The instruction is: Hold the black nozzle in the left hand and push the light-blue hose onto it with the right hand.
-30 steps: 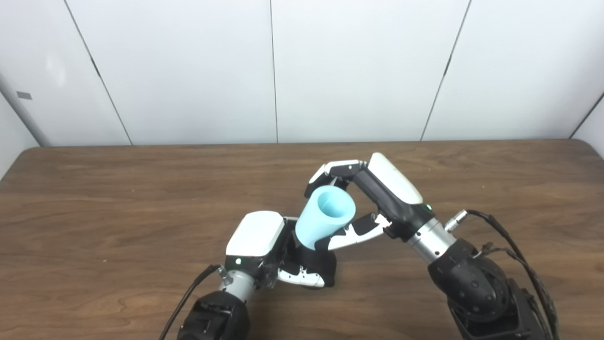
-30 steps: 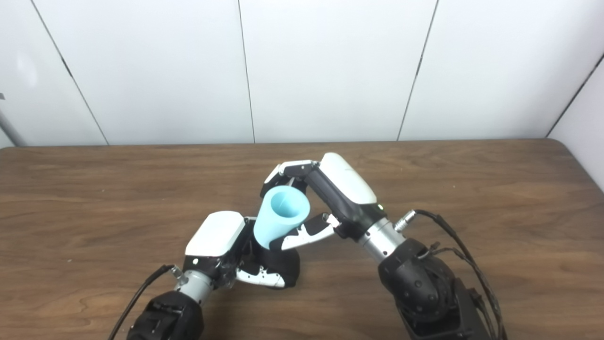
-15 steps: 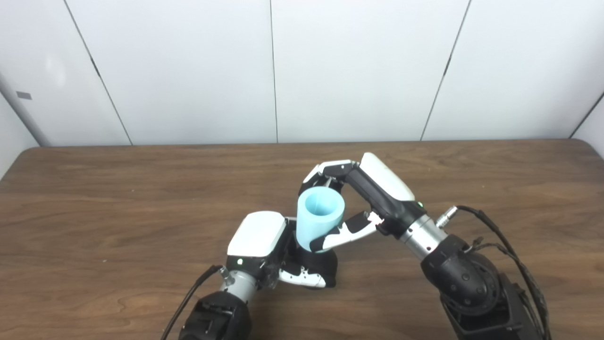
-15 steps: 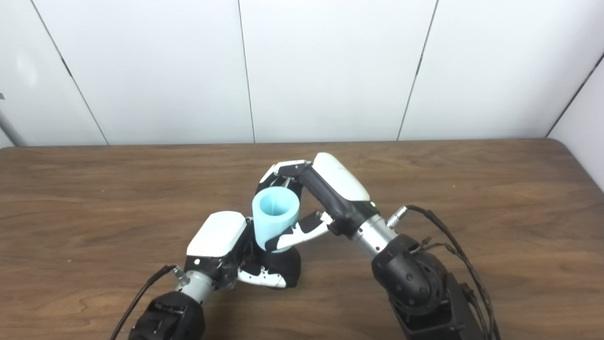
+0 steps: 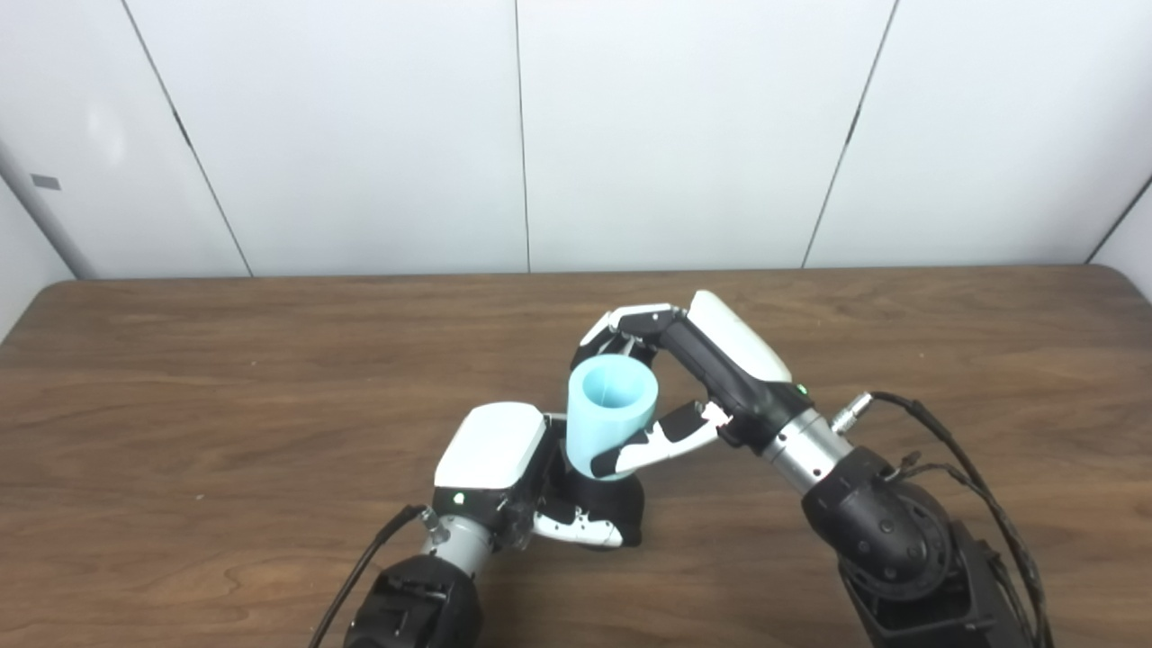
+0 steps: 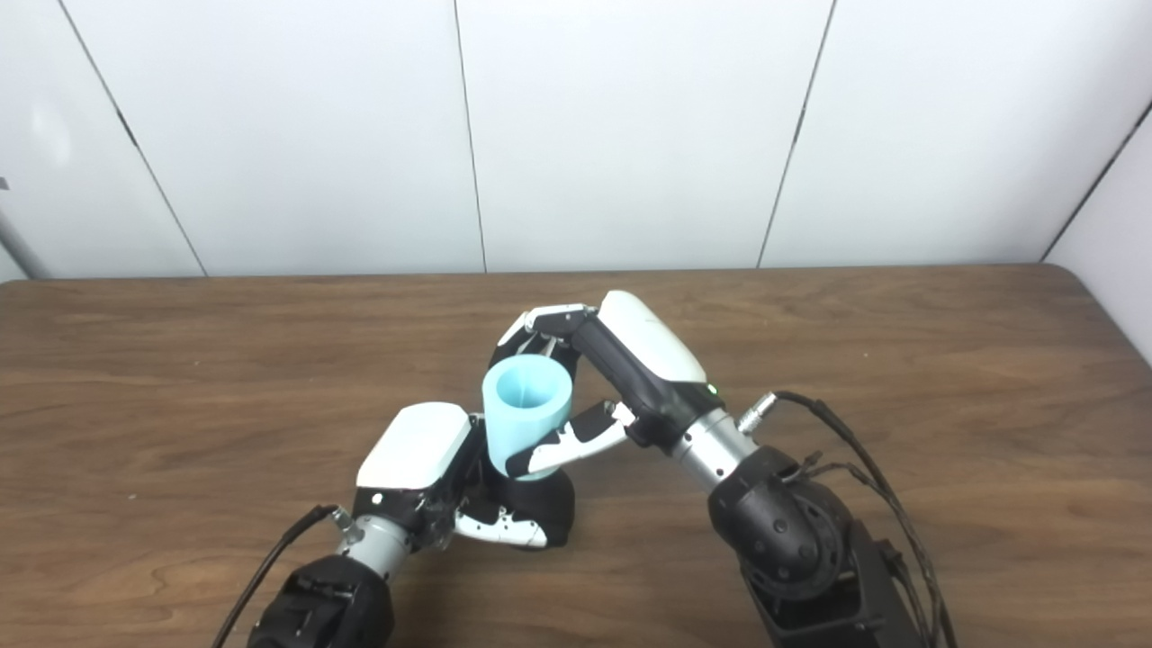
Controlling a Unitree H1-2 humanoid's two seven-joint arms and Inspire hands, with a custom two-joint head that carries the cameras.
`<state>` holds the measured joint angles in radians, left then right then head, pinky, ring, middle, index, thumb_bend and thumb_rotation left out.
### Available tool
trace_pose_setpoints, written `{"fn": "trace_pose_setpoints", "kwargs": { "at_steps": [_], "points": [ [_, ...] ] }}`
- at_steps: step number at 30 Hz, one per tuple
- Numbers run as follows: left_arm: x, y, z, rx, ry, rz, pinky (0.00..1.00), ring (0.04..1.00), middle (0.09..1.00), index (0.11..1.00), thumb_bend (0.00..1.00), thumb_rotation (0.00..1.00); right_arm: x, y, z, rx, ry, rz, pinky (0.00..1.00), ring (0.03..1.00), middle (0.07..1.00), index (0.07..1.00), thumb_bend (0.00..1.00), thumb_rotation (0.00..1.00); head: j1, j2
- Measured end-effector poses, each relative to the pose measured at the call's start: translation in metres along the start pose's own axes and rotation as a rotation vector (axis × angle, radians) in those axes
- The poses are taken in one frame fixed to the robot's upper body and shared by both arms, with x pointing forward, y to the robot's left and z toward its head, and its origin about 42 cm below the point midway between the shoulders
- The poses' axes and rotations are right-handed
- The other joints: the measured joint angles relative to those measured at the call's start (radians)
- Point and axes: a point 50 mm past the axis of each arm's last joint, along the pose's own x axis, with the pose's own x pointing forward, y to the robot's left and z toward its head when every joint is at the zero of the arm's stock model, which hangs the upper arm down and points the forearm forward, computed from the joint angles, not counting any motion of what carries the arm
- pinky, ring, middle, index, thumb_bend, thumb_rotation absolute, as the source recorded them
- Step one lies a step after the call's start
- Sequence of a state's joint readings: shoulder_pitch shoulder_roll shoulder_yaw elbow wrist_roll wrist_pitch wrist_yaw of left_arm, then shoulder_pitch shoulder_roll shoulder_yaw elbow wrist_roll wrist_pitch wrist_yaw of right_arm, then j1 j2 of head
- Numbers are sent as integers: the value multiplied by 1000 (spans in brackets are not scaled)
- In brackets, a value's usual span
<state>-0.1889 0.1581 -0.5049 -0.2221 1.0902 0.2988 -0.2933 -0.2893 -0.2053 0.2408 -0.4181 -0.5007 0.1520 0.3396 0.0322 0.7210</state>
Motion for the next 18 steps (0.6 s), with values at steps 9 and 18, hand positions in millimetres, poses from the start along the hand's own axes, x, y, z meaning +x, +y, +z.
{"fn": "trace_pose_setpoints", "kwargs": {
  "at_steps": [9,18],
  "points": [
    [0,1,0,0,0,-11,327,409,408,511,520,0,-6,6,-4,6,4,-3,365,384,493,542,511,0,-2,3],
    [0,1,1,1,-1,-13,333,418,415,511,521,0,-9,10,-4,5,4,4,365,381,496,542,511,0,-2,5]
  ]
}}
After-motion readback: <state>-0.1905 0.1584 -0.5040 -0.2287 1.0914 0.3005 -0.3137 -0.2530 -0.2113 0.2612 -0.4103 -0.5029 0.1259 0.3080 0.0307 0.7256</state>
